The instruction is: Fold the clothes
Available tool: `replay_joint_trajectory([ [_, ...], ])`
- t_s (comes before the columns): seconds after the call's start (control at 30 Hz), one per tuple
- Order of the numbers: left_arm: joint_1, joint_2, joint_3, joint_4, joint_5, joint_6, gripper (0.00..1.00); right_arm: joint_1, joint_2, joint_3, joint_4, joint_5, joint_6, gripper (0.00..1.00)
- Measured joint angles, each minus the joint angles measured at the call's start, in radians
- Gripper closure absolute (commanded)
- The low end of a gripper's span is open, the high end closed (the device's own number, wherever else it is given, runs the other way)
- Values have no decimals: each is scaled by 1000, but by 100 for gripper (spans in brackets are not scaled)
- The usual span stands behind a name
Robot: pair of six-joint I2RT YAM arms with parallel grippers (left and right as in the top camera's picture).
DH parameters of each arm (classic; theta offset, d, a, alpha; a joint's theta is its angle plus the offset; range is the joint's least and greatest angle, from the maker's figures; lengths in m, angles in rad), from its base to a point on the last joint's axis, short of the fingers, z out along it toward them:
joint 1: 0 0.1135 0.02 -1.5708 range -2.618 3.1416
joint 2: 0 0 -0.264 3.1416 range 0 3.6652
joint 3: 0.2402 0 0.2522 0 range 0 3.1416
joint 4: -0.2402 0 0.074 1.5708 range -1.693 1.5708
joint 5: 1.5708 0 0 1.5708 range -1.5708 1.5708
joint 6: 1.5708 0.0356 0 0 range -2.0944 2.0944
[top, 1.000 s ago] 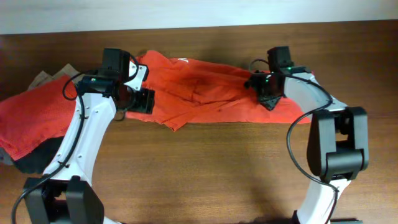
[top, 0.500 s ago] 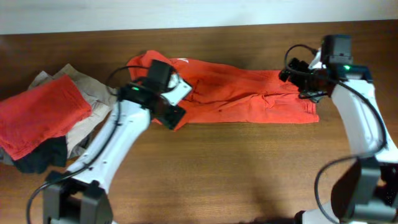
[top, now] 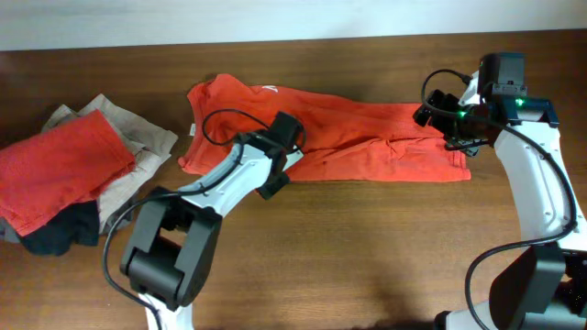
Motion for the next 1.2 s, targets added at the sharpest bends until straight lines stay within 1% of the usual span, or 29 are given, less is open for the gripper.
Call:
replay_joint_trajectory([
  [0.07,-3,6,0,7,-10,-6,52,0,0,0,-1,0,-1,10],
  [0.13,-5,11,0,10,-16,-15,67,0,0,0,-2,0,-1,11],
  [0.2,-5,14,0,9,-22,-21,85,0,0,0,-2,0,-3,10],
  [0.23,-5,16,0,10,-25,-24,92,0,0,0,-2,0,-3,11],
  [0.3,-5,18,0,8,-37,-29,99,0,0,0,-2,0,-3,10],
  [0.5,-6,19,15,-77,-89,-38,100,0,0,0,-2,1,-3,11],
  [0.63,-6,19,95,-158,-104,-38,98,0,0,0,-2,1,-3,10],
  [0.77,-6,19,168,-185,-111,-33,96,0,0,0,-2,8,-3,10],
  [1.0,-6,19,193,-177,-119,33,96,0,0,0,-2,13,-3,10],
  [1.2,-6,19,194,-57,-124,150,97,0,0,0,-2,16,-4,10],
])
